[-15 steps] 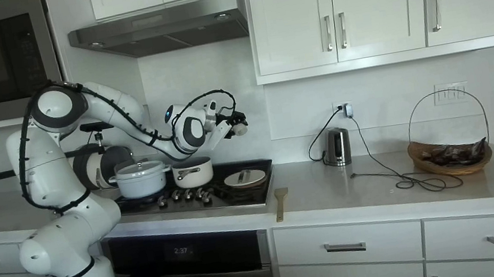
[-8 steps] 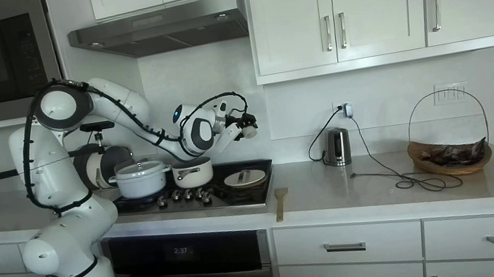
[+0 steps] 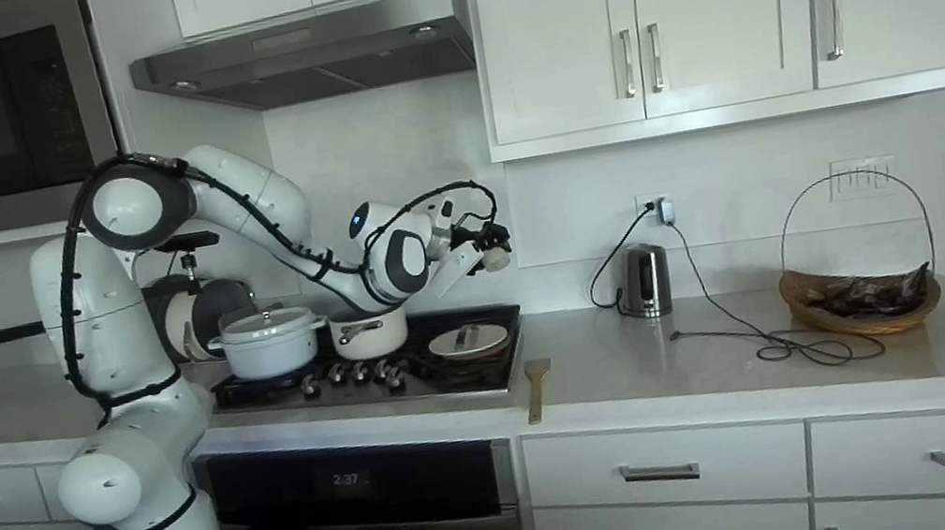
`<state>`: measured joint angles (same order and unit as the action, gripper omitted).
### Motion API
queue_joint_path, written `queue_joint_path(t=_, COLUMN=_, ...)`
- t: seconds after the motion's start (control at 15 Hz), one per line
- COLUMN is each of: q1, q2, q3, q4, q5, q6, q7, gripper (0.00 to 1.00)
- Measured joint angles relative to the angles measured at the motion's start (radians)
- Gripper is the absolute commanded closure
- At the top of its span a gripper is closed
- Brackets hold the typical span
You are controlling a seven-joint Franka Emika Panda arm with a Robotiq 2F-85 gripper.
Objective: Empty the cup into the pot
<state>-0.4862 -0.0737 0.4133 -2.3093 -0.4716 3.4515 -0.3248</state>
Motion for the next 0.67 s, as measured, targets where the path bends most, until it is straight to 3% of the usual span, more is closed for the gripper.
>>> queue_joint_path(t=0.13, q1=0.067, q2=0.037, q3=-0.065, q4=0.026, q5=-0.059, q6=0.0, q7=0.051, gripper=0.68)
queue_joint_path(t=0.33, q1=0.087, q2=0.085, q3=-0.084, q4=0.067, q5=-0.164, q6=0.0, q7=0.168, gripper=0.68)
queue_joint_path(t=0.53, q1=0.07, q2=0.138, q3=-0.065, q4=0.116, q5=-0.272, q6=0.0, q7=0.31, gripper=0.68)
queue_joint_path(t=0.67, q1=0.007, q2=0.181, q3=-0.007, q4=0.155, q5=-0.335, q6=0.0, q7=0.4, gripper=0.68)
